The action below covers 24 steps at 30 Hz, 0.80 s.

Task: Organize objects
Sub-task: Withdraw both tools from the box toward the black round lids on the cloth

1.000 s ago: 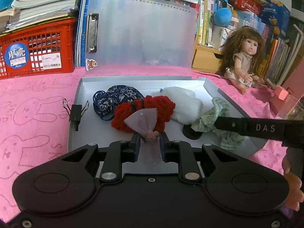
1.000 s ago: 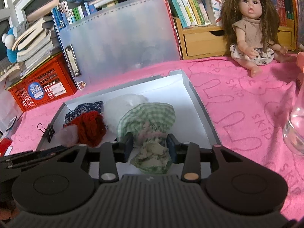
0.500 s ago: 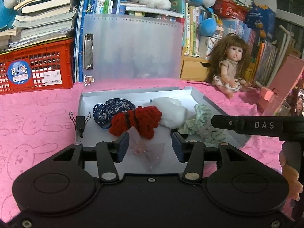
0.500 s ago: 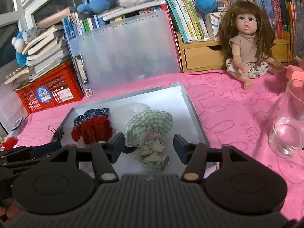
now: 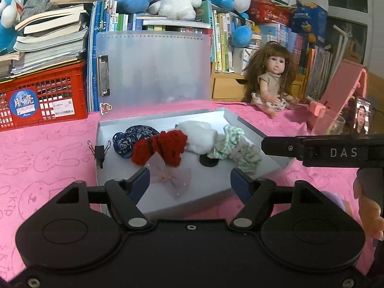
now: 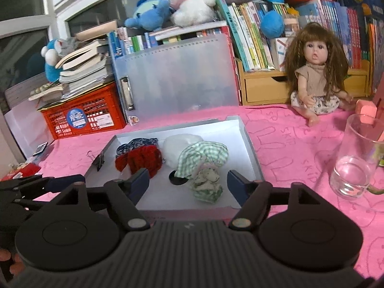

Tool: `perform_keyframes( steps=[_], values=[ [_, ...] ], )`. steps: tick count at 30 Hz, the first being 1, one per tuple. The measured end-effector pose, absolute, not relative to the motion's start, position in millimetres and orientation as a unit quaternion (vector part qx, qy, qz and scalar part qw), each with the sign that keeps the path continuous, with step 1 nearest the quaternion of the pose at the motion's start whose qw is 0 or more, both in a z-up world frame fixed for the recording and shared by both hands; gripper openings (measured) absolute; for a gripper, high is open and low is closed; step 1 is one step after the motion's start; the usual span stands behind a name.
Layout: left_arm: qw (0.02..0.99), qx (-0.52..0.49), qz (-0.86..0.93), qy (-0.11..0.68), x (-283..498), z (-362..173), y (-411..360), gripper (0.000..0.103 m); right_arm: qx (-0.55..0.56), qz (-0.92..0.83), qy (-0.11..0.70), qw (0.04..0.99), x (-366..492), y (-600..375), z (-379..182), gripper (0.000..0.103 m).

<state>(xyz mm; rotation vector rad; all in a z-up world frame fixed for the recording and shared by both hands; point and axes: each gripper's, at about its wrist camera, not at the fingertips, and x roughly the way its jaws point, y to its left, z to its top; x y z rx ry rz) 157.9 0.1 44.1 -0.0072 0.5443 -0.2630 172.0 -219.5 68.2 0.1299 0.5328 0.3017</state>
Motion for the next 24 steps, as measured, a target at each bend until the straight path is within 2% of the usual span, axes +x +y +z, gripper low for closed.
perform_keyframes(
  steps=[24],
  values=[
    [0.953, 0.014, -0.129, 0.274, 109.8, 27.4, 13.0, 0.086, 0.018, 0.151, 0.246, 0.957, 124.0, -216.3, 51.9, 0.101]
  ],
)
